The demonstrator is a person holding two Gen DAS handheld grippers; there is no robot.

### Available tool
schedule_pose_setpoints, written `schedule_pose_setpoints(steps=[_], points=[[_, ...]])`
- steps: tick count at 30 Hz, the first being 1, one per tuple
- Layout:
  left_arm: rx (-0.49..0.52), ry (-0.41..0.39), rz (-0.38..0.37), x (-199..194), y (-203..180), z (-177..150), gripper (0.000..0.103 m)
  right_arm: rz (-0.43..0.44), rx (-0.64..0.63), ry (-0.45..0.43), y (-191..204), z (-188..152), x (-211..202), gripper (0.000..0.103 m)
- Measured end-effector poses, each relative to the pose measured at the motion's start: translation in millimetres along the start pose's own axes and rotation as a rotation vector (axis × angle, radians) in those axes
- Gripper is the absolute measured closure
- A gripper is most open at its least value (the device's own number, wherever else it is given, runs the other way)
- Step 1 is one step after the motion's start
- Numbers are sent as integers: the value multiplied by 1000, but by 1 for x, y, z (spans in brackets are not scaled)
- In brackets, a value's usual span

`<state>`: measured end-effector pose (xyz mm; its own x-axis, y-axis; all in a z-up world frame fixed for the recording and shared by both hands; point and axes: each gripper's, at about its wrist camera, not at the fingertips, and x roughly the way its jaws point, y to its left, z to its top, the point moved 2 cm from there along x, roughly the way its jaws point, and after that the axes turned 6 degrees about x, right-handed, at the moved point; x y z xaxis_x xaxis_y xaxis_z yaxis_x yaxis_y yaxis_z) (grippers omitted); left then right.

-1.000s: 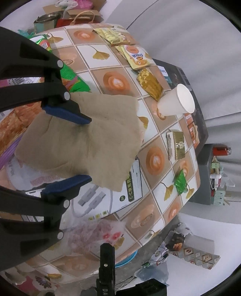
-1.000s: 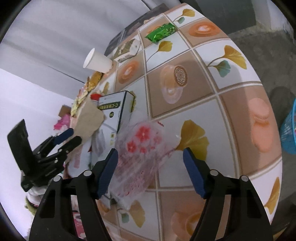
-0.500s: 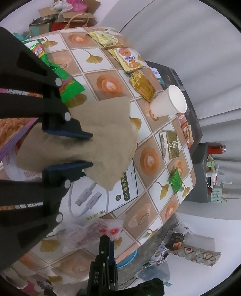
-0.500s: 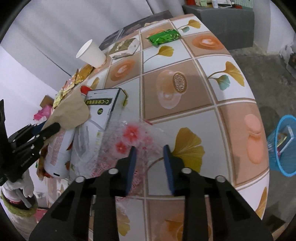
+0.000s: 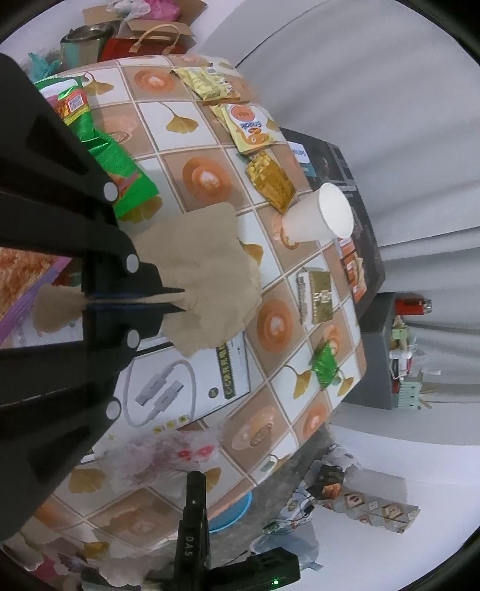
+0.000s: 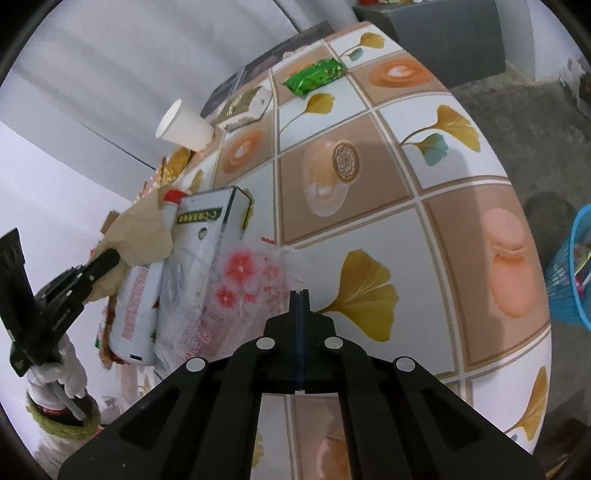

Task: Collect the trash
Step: 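Grasp the brown paper tissue with the left gripper while the right gripper grasps the pink-printed plastic bag, then lift the tissue and plastic bag off the table and turn toward the wastebasket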

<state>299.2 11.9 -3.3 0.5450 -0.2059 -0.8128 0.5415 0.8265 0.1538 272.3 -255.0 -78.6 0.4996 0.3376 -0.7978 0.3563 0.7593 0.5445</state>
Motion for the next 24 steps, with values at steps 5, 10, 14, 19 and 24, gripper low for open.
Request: schedule_pose_setpoints(steps=[5,10,14,19,24], points=[[-11,-37,9,-10,2,3,102,36,18,-30,-1,5,-13,103],[-9,-49,8,-14,-1,3,102,44,29,-31,0,12,-14,83],[-6,-53,2,-14,-2,2,102,10,5,-8,6,17,-2,54],[-10,-55,0,-13,-3,1,102,-111,-166,13,35,8,20,45],[-20,-57,-4,-15,-2,0,102,-207,-293,-16,56,0,34,48]])
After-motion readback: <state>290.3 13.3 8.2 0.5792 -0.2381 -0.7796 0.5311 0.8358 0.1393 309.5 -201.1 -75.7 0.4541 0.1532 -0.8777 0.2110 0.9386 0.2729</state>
